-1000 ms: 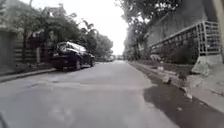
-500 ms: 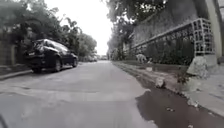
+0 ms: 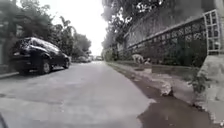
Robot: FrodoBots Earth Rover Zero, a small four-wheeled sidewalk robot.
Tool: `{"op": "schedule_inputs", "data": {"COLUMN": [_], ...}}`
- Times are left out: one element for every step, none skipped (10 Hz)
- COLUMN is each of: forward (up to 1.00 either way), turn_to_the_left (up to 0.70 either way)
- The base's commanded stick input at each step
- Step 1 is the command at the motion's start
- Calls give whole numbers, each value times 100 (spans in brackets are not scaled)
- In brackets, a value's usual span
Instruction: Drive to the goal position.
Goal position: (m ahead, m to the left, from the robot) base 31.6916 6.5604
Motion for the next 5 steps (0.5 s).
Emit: {"op": "schedule_inputs", "data": {"forward": [100, 100, 100, 100, 100], "turn_to_the_left": [0, 0, 0, 0, 0]}}
